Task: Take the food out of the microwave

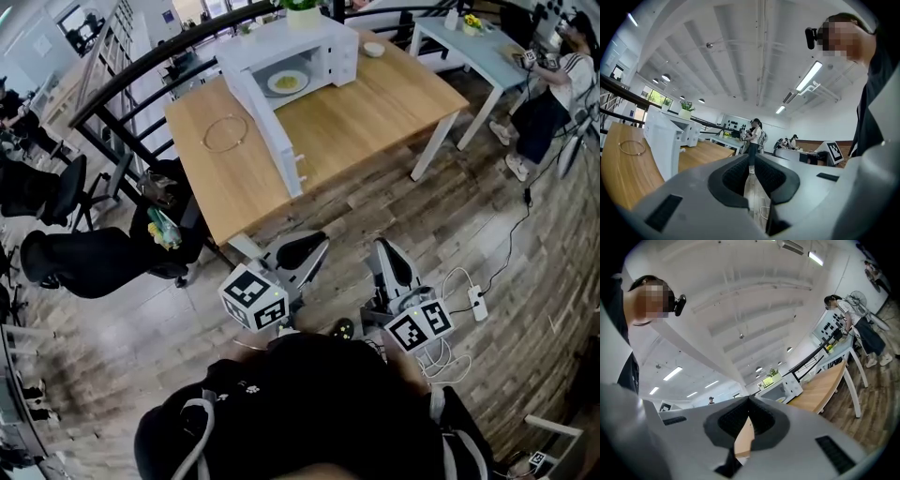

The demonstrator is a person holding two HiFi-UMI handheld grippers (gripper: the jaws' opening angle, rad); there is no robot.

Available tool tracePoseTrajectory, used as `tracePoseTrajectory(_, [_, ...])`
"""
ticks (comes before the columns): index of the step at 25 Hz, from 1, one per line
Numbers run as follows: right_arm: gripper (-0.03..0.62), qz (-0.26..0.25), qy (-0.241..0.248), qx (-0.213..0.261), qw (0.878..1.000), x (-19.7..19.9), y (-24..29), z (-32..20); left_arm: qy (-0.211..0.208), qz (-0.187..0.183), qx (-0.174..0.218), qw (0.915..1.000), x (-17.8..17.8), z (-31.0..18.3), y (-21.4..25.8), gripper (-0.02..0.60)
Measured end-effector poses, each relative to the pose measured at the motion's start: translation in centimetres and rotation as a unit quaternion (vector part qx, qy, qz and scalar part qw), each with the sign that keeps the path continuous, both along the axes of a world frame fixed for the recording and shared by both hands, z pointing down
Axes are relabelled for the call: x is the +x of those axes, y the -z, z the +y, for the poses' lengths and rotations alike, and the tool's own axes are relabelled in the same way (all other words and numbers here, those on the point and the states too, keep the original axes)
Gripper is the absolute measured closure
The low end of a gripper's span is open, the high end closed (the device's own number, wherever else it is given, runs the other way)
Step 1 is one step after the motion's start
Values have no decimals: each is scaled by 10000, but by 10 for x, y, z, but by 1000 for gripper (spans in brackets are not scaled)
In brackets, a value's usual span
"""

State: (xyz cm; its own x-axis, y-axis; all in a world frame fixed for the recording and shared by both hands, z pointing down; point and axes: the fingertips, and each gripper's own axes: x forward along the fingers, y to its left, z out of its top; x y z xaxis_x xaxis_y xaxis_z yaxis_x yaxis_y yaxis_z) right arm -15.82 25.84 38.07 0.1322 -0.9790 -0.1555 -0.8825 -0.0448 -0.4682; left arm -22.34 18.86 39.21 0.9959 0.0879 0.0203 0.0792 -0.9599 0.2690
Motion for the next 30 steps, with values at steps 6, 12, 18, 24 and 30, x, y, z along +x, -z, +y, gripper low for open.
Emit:
tracePoseTrajectory(6, [594,-23,-105,31,9999,25,-2,28,22,32,-126,9999,26,20,-1,555])
tracePoseTrajectory(12, [594,-156,-214,-72,9996,46,-15,57,-43,-22,-336,9994,47,45,-10,555])
tracePoseTrajectory(18, [594,-222,-273,-50,9994,59,-18,66,-103,-145,-354,9992,65,52,-15,555])
tracePoseTrajectory(24, [585,-247,-376,-150,9989,86,-23,63,-186,-191,-456,9986,96,47,-24,554])
tracePoseTrajectory(30, [579,-35,-389,-212,9990,127,-16,39,-138,-21,-578,9982,144,15,-25,552])
